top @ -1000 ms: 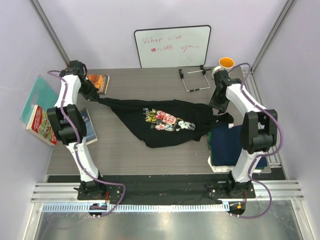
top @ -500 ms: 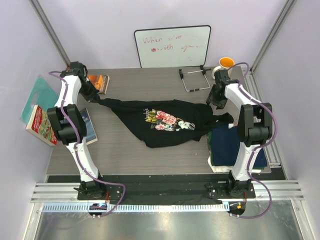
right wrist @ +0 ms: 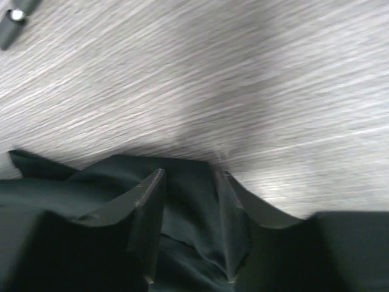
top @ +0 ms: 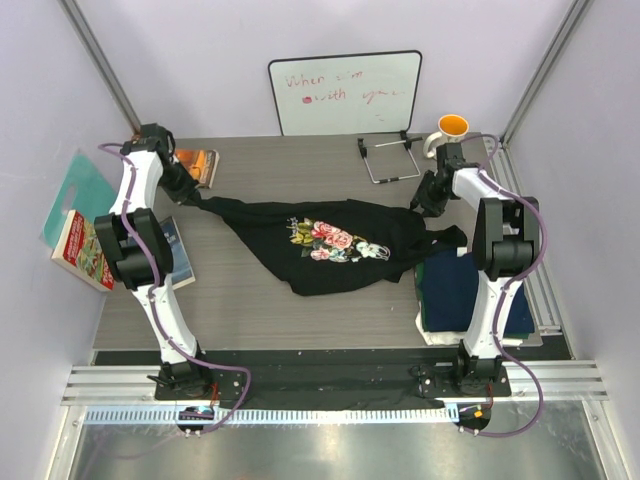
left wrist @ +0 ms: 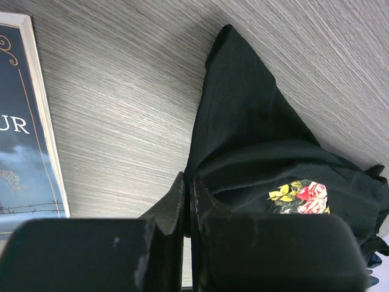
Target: Fold and stack the t-shirts
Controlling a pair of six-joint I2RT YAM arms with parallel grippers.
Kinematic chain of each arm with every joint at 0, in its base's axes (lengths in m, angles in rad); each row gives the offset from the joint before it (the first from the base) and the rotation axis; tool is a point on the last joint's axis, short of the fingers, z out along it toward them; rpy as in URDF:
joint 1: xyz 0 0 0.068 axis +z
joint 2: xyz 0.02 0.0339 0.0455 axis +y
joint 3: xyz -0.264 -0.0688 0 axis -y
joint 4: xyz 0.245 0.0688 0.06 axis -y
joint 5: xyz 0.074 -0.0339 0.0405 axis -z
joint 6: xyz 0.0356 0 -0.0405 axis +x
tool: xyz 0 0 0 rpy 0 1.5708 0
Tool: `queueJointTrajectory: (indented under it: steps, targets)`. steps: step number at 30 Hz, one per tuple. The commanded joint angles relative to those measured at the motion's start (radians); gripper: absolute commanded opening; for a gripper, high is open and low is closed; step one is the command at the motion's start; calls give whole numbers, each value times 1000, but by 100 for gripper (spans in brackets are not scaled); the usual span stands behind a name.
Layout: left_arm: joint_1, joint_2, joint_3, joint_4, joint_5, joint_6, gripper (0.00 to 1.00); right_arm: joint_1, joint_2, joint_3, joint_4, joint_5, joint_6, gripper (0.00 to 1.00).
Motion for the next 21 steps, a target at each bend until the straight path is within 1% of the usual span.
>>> queueJointTrajectory:
  steps: [1,4,13,21]
  targets:
    - [-2,-4,-13,6,21,5,0,5,-10,20,68,-74,-9,21]
    - [-6,4,-16,10,29,-2,0,3,-25,13,82,-67,-11,1]
    - [-28,16,-10,22,40,-12,0,3,-91,2,83,-51,0,1]
    - [-34,-5,-8,43,33,-41,0,3,-223,43,88,-36,8,1]
